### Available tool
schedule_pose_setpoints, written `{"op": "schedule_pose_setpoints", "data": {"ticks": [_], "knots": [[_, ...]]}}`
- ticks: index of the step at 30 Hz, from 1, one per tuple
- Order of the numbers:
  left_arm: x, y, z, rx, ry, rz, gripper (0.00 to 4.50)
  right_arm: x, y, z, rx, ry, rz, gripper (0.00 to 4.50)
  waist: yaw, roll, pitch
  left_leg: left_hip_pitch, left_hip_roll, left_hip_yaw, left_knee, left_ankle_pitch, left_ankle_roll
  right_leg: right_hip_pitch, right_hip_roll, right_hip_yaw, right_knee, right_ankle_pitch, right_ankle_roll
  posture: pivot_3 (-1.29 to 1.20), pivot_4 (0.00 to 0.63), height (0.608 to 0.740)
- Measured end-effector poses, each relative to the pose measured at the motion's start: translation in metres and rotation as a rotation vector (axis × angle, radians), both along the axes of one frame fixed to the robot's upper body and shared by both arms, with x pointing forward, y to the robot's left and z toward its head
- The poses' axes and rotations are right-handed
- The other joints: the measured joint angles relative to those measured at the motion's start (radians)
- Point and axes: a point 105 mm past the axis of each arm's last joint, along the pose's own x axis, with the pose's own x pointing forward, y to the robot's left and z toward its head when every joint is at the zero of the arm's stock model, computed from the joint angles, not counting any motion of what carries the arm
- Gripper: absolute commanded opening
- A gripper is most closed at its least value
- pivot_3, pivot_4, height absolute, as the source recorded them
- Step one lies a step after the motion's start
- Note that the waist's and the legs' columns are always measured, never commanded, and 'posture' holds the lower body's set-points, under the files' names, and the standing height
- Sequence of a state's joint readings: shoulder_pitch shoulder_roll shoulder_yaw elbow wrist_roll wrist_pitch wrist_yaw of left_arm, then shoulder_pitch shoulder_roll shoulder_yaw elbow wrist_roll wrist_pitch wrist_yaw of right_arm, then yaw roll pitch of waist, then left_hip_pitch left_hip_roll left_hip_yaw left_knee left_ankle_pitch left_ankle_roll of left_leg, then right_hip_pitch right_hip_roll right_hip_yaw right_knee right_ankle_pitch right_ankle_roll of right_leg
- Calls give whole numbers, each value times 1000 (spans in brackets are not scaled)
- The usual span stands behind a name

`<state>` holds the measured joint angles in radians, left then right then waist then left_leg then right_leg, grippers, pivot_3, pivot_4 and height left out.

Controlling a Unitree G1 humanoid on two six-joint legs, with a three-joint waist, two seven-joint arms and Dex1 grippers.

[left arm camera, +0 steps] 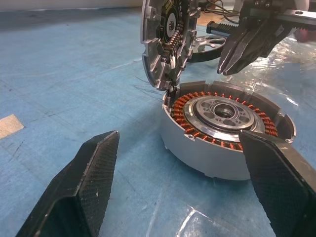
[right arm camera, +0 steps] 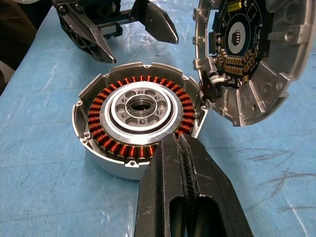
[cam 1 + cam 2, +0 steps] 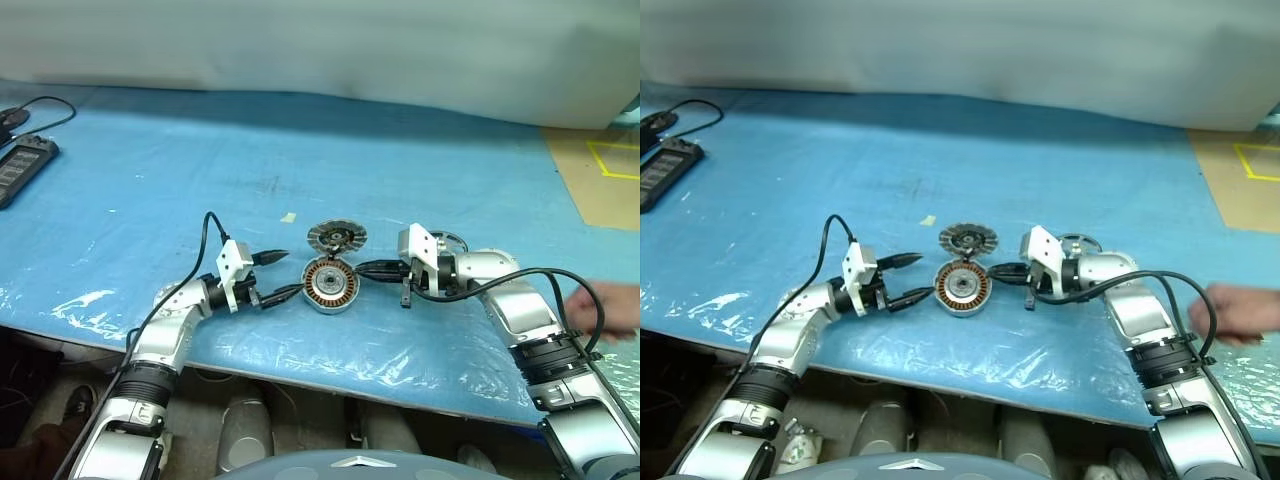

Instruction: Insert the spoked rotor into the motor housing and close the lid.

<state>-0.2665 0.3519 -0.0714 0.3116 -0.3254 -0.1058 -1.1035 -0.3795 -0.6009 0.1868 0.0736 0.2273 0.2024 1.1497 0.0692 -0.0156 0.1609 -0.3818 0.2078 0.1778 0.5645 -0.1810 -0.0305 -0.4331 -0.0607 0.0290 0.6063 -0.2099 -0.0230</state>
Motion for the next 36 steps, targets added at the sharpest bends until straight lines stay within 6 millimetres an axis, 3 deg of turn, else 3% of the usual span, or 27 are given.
{"op": "schedule_pose_setpoints", "data": {"ticks": [9, 15, 36], "knots": [[-1, 2, -1, 6, 3, -2, 4085, -4, -22, -6, -12, 26, -63, 23, 0, 0, 0, 0, 0, 0, 0, 0, 0, 0, 0, 0, 0, 0, 0, 0, 150, 740], [0, 0, 0, 7, 1, -9, 4085, -9, -16, 1, 12, 13, -41, 23, 1, 0, 0, 0, 0, 0, 1, 0, 0, 0, 0, 0, 0, 0, 0, 0, 150, 740], [-1, 2, -2, 10, 8, -2, 4085, -6, -20, -3, 0, -16, -63, 23, 1, 0, 0, 0, 0, 0, 1, 0, 0, 1, 0, 0, 0, 0, 0, 0, 150, 740]]}}
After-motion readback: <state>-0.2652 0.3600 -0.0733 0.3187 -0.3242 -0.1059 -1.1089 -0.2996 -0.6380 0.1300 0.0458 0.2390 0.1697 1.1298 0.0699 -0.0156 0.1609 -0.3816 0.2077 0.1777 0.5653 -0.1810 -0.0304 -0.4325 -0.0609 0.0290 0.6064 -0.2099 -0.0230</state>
